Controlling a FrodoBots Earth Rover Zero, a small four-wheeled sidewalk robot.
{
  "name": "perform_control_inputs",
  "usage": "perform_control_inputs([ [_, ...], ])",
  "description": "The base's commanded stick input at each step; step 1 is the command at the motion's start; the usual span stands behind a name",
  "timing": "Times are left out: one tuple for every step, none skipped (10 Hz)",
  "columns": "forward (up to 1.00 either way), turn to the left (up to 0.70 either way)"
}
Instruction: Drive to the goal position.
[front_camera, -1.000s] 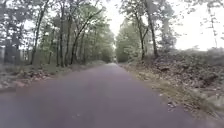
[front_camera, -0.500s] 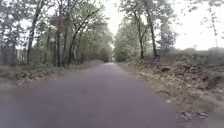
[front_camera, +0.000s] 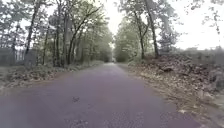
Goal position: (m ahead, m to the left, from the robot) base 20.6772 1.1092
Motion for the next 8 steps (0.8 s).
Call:
perform_control_inputs([
  [0.70,0.00],
  [0.70,0.00],
  [0.70,0.00],
  [0.70,0.00],
  [0.70,0.00],
  [0.70,0.00],
  [0.70,0.00],
  [0.70,0.00],
])
